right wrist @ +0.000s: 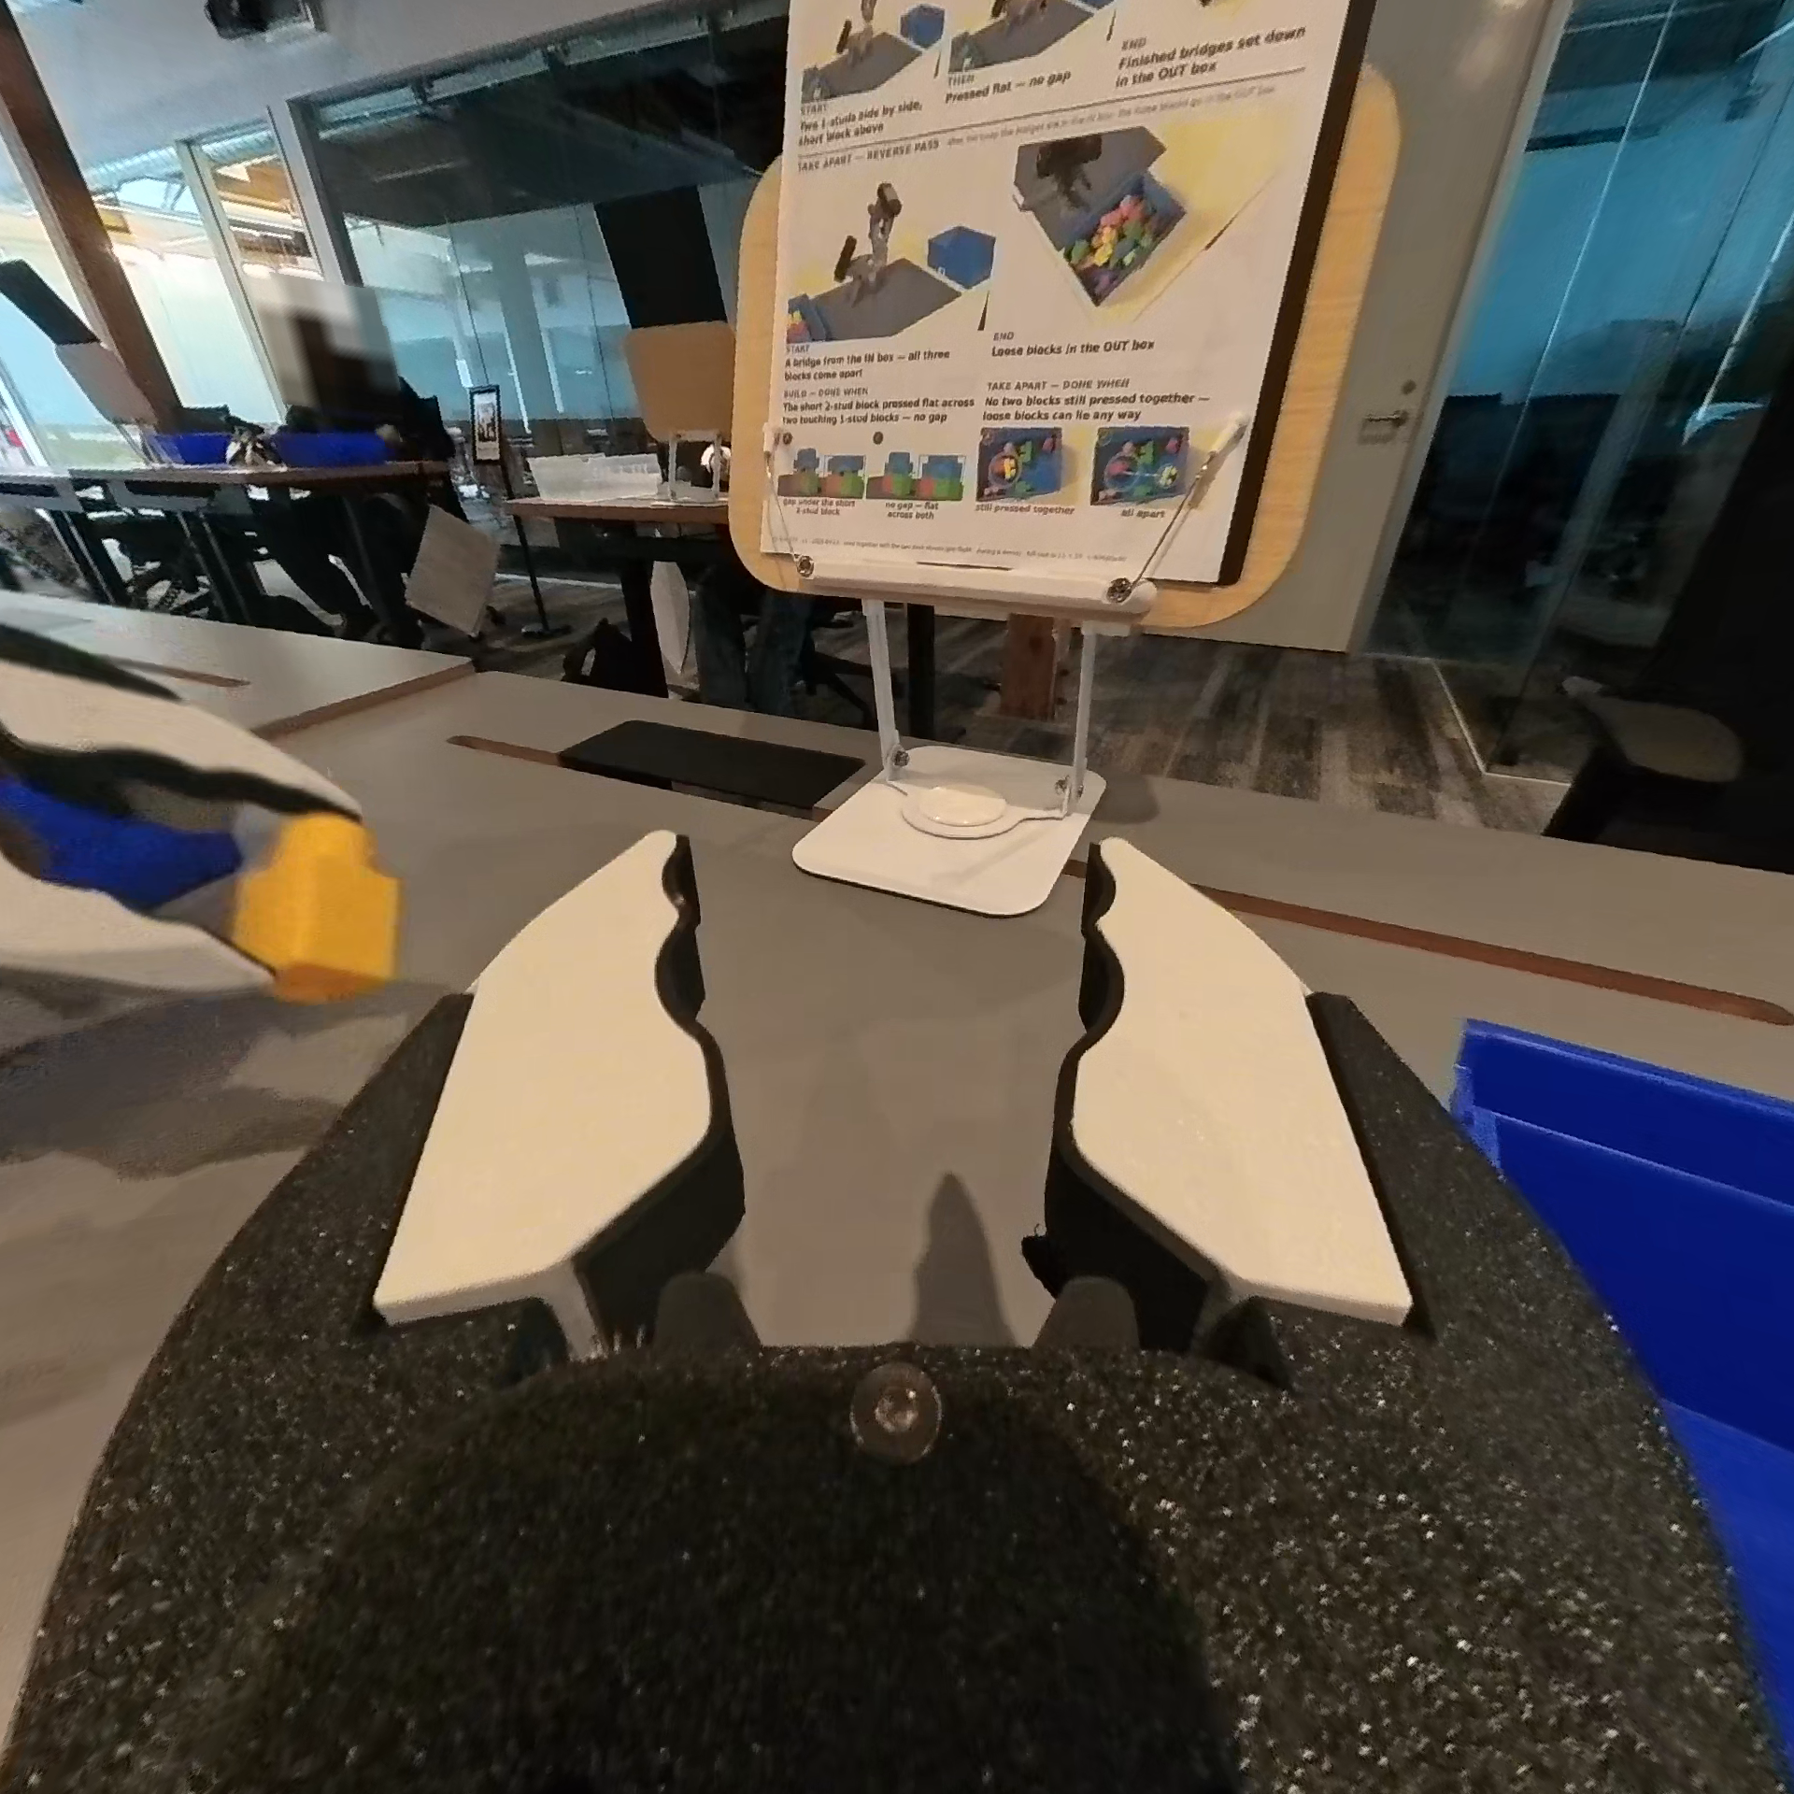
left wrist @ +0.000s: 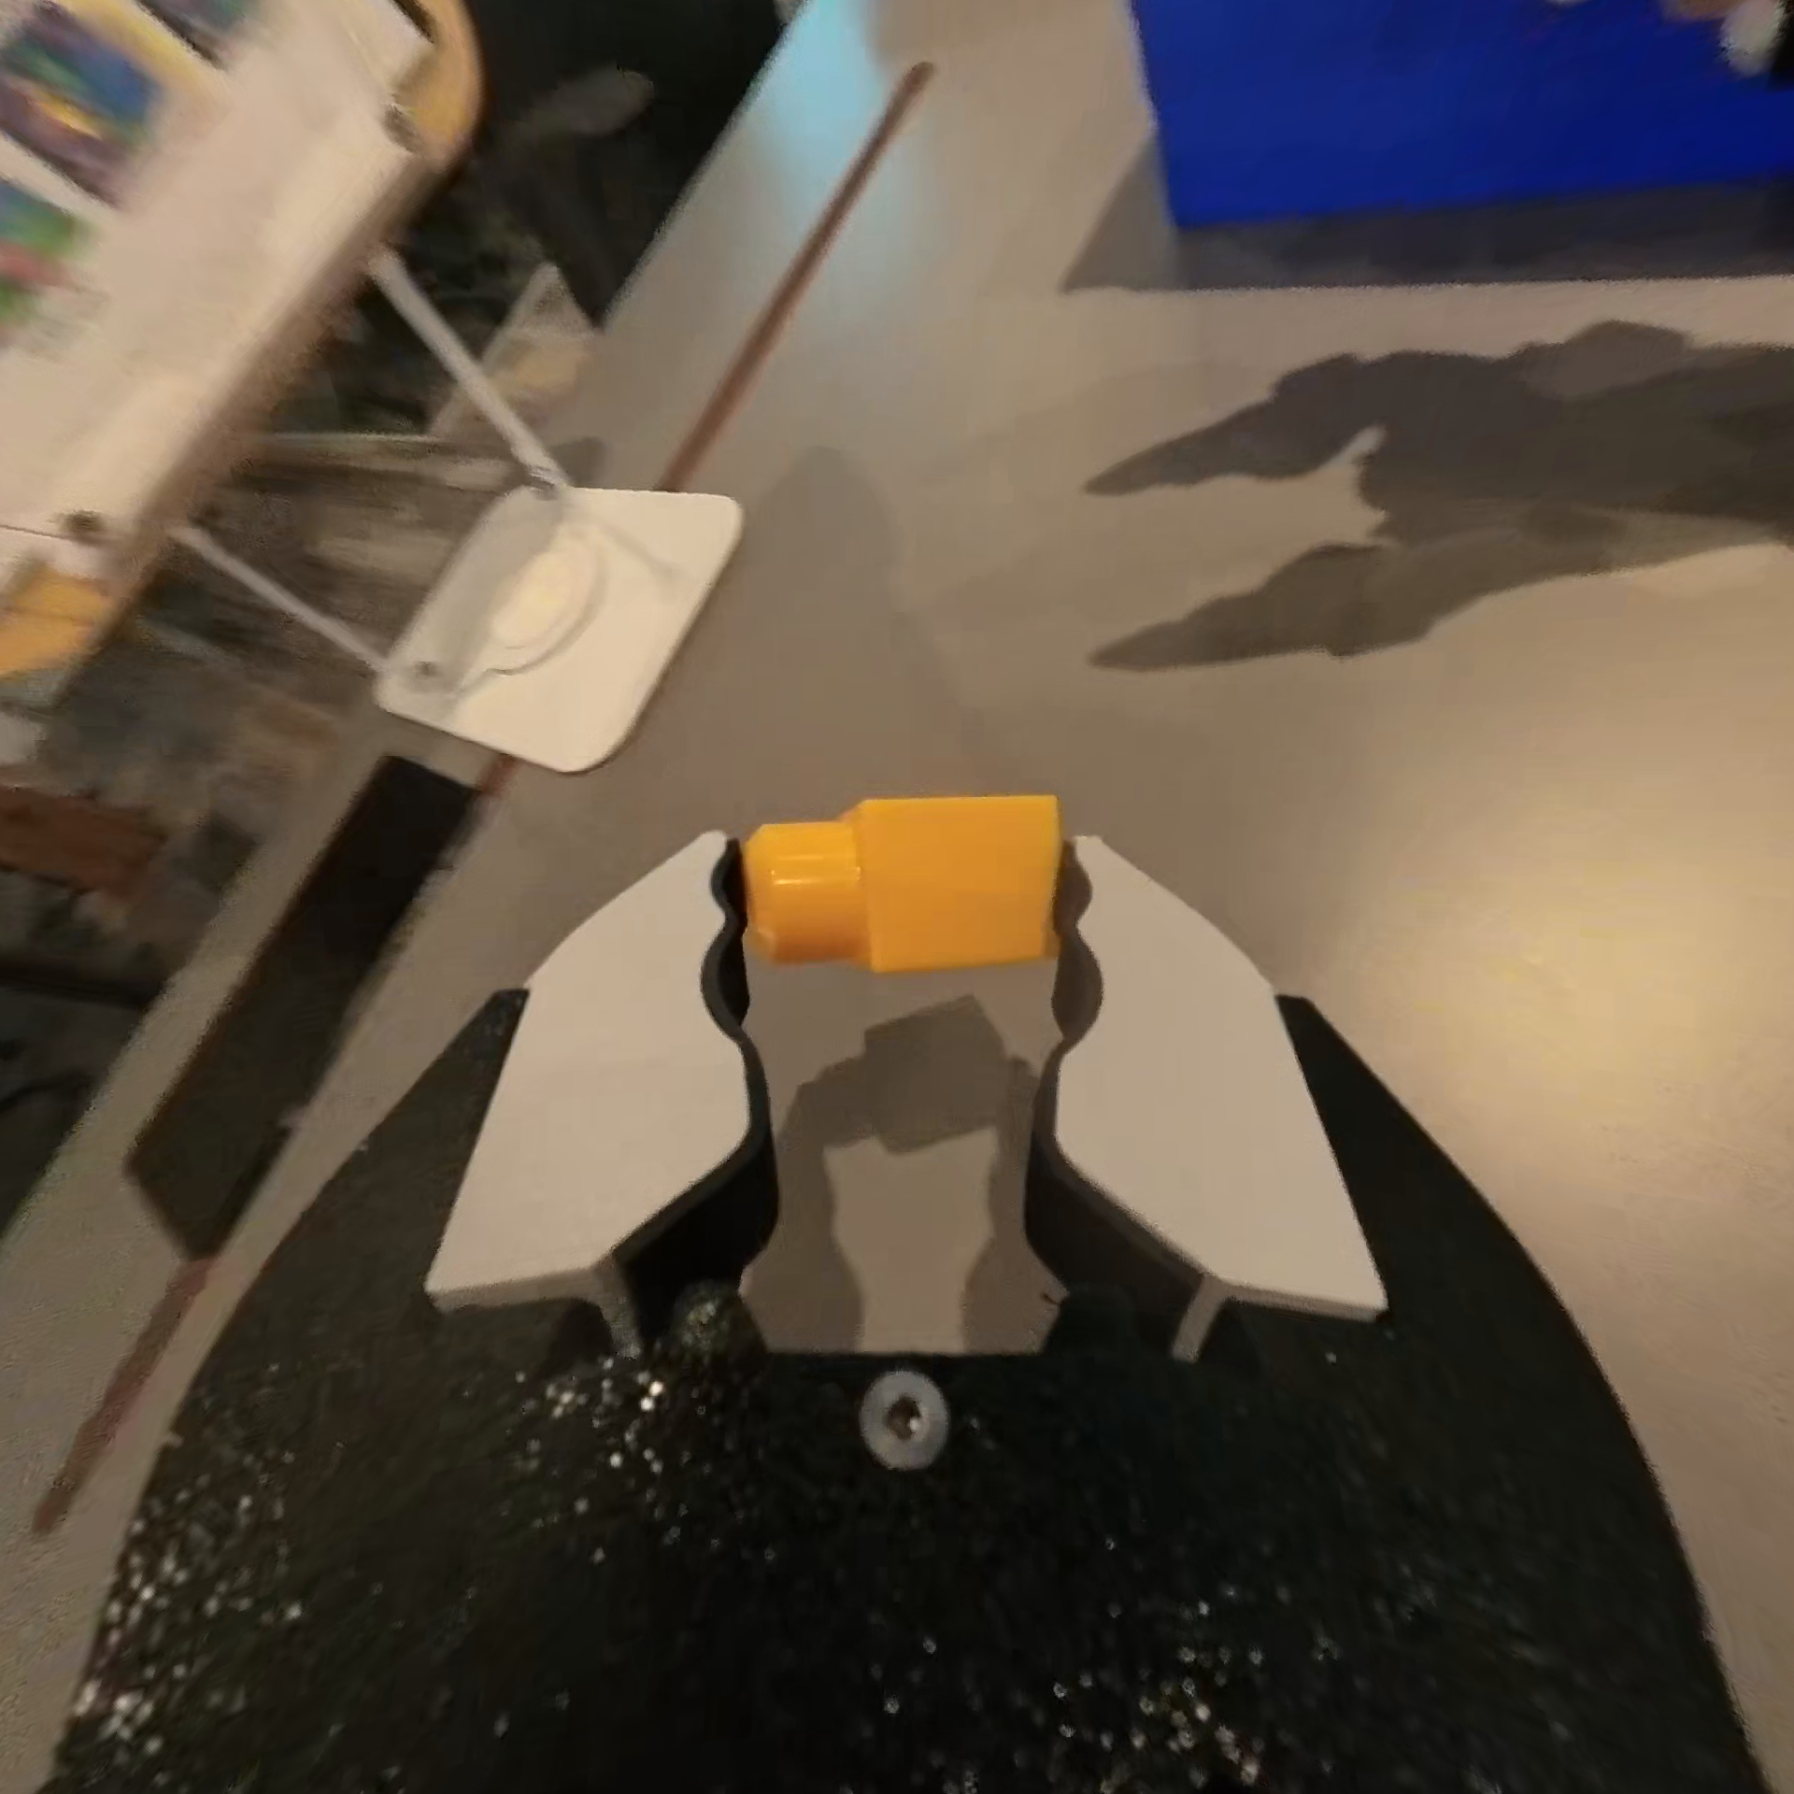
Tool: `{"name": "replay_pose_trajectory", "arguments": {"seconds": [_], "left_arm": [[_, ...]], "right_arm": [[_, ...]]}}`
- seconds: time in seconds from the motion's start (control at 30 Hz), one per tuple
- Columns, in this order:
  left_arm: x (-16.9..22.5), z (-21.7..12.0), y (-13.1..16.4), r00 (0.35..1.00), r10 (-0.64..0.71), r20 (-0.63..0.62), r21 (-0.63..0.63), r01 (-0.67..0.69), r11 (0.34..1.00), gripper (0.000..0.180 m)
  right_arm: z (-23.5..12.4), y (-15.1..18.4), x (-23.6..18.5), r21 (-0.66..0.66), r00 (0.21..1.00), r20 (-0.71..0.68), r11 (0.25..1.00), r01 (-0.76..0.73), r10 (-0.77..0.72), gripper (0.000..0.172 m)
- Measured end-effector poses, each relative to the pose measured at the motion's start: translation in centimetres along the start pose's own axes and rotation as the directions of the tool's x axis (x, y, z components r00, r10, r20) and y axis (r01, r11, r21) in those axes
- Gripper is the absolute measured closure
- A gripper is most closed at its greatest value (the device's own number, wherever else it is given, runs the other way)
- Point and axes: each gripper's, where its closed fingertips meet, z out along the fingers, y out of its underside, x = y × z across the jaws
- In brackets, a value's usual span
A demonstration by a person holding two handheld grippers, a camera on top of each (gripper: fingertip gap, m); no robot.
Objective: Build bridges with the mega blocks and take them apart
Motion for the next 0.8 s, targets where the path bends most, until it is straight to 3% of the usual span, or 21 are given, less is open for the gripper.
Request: {"name": "replay_pose_trajectory", "arguments": {"seconds": [0.2, 0.4, 0.67, 0.8], "left_arm": [[2.9, 4.2, 1.1, 0.986, -0.074, -0.149, -0.037, 0.070, 0.997, 0.119], [3.3, 5.8, 2.4, 0.978, -0.115, -0.175, -0.078, 0.102, 0.992, 0.119], [2.2, 4.8, 2.3, 0.983, -0.145, -0.114, -0.033, 0.142, 0.989, 0.115], [0.4, 1.7, 2.3, 0.980, -0.200, -0.014, 0.007, 0.200, 0.980, 0.116]], "right_arm": [[0.1, 0.1, -0.1, -0.003, 1.000, -0.001, 1.000, 0.016, -0.016, 0.096], [0.0, -0.1, 0.0, 0.003, 1.000, -0.002, 1.000, 0.014, -0.014, 0.096], [0.0, 0.0, 0.0, 0.001, 1.000, -0.003, 1.000, 0.010, -0.010, 0.096], [-0.1, -0.2, 0.2, 0.006, 1.000, -0.011, 1.000, 0.015, -0.015, 0.096]]}}
